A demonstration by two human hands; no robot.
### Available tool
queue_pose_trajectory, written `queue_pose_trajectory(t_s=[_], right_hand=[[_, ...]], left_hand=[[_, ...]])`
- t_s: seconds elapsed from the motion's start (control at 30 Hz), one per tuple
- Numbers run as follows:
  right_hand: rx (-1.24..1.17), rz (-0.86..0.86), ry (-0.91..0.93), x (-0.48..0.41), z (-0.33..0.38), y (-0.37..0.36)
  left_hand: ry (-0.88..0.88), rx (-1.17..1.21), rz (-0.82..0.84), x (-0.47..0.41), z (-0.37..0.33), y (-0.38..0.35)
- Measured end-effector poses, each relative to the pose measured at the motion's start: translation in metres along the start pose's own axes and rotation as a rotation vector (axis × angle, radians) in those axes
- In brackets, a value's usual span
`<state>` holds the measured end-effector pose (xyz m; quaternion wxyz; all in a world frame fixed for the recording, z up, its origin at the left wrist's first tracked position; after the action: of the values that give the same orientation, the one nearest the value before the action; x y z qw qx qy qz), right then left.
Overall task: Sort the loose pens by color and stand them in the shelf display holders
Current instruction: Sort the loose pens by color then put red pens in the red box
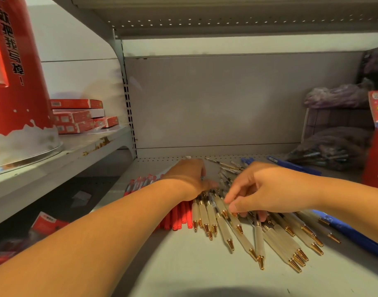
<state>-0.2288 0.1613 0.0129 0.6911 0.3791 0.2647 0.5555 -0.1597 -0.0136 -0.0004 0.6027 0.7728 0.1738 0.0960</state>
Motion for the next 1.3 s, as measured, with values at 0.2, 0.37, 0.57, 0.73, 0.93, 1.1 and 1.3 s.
queue_pose_trajectory(t_s=[0.2,0.37,0.57,0.73,0.93,1.1,1.3], right_hand=[[-0.041,-0.112,-0.018,-0.001,-0.002,-0.003],[0.12,-0.076,0.124,0.0,0.005,-0.008],[0.169,0.029,0.101,0.005,0.004,-0.002],[0.186,-0.016,-0.038,0.0,-0.004,-0.002],[0.162,-0.142,-0.173,-0.015,-0.002,-0.012],[-0.037,-0.169,-0.187,-0.017,-0.002,-0.009],[-0.081,-0.083,-0.077,-0.01,0.0,-0.014]], left_hand=[[0.004,0.094,-0.013,0.002,0.003,0.013],[0.011,0.26,-0.005,0.005,0.003,0.014],[-0.068,0.196,0.097,0.008,-0.004,0.006],[-0.115,0.11,0.165,0.009,-0.012,0.008],[-0.004,0.161,0.158,0.003,-0.012,0.002],[0.07,0.269,0.145,0.004,-0.008,0.002],[0.142,0.341,0.148,0.006,-0.003,0.007]])
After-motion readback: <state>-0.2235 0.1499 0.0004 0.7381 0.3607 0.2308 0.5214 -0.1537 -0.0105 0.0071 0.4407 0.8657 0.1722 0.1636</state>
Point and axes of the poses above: each hand's wrist, its own x-axis away from the middle knuckle, its own y-axis out of the back of the hand, z = x × y, the point moved 1 cm from there along -x, towards the middle knuckle, and after that the axes turned 5 degrees about z, right-handed, at the moved point
